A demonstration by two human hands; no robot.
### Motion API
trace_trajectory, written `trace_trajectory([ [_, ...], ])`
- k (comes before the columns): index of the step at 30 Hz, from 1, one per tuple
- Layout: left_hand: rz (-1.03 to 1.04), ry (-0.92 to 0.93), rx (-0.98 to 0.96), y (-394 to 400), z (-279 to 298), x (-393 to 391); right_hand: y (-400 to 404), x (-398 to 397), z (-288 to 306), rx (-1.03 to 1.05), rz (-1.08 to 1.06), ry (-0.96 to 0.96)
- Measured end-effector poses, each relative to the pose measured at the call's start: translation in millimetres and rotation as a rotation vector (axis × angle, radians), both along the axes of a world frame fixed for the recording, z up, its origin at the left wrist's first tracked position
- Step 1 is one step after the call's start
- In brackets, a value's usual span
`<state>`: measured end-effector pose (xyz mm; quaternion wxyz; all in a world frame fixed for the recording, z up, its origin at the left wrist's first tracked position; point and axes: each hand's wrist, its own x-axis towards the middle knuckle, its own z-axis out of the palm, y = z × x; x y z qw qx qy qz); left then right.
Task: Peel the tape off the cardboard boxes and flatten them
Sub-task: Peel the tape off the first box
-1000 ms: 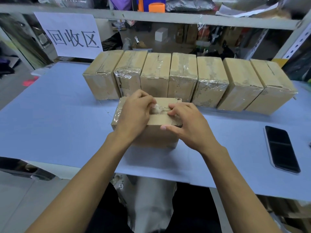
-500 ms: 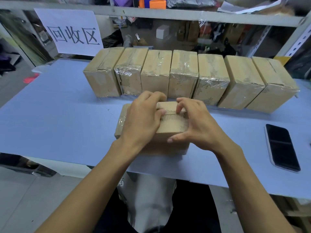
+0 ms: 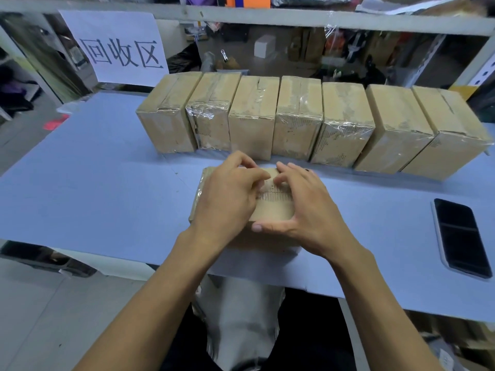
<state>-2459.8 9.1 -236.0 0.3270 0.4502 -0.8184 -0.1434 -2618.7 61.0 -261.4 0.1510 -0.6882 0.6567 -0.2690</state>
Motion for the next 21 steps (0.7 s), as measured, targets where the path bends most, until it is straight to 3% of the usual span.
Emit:
trace_trajectory([
  [6, 0.057, -0.173, 0.061, 1, 11, -10, 1, -1, -2, 0.0, -0.005, -0.027],
  [13, 0.119, 0.099, 0.2, 0, 16, 1, 2, 1, 6, 0.044, -0.015, -0.03],
  [18, 0.154, -0.152, 0.059, 4, 5, 2, -1, 5, 24, 0.099, 0.036, 0.188],
  [21, 0.095, -0.052, 0.12, 3, -1, 7, -7, 15, 22, 0.084, 0.077, 0.239],
])
